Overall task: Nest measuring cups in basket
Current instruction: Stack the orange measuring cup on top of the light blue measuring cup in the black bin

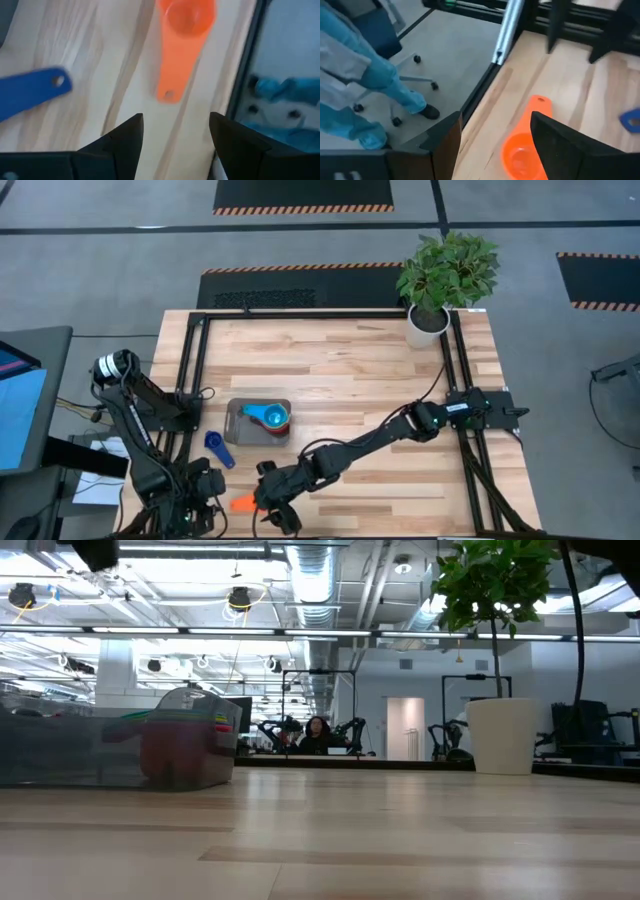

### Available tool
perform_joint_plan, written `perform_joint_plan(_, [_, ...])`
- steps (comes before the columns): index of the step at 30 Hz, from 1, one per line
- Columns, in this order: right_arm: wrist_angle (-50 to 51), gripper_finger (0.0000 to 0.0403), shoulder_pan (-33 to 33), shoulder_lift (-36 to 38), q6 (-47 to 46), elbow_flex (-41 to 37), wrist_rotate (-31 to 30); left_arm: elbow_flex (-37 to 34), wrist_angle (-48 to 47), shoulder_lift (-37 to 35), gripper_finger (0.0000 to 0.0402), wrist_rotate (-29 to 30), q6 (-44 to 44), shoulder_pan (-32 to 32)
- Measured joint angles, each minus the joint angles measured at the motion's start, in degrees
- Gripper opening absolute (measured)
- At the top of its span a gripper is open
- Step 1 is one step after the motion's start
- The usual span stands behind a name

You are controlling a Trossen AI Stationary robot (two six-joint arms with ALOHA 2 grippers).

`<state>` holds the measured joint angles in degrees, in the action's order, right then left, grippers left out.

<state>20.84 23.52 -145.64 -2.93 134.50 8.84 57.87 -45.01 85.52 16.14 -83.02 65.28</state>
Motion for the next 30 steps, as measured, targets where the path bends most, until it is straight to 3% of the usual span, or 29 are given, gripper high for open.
perform_joint_plan(3, [0.07,0.0258,-0.04,0.0,-5.2,0.0,0.05,0.0,4.11,0.0,0.0215,4.8,1.94,-0.37])
perform_joint_plan(9, [5.26,0.0258,-0.16,1.81,-24.52,0.0,4.44,0.0,8.85,0.0,0.0215,4.7,7.49,-2.17])
perform_joint_plan(13, [18.13,0.0258,-0.8,4.06,-33.57,0.02,12.49,0.0,12.43,0.0,0.0215,4.86,9.95,-3.11])
perform_joint_plan(15, [27.57,0.0258,-1.31,4.74,-34.21,0.0,17.79,0.0,14.31,-0.02,0.0215,5.39,11.65,-3.9])
perform_joint_plan(17, [37.31,0.0258,-1.2,5.83,-31.54,-0.04,19.3,0.0,15.47,-0.01,0.0215,5.79,13.54,-5.24])
perform_joint_plan(20, [51.5,0.0258,0.36,8.75,-27.56,0.0,13.1,0.02,16.88,1.04,0.0215,5.43,15.94,-8.7])
perform_joint_plan(23, [61.36,0.0258,3.39,11.16,-27.29,-0.04,1.23,0.02,18.47,3.97,0.0215,2.39,17.66,-12.0])
perform_joint_plan(27, [67.33,0.0258,8.1,14.64,-33.52,-0.03,-15.5,0.0,21.36,7.89,0.0215,-6.99,16.93,-14.37])
perform_joint_plan(30, [68.87,0.0258,11.03,16.46,-39.66,-0.02,-24.52,0.0,24.02,8.81,0.0215,-11.63,13.88,-14.89])
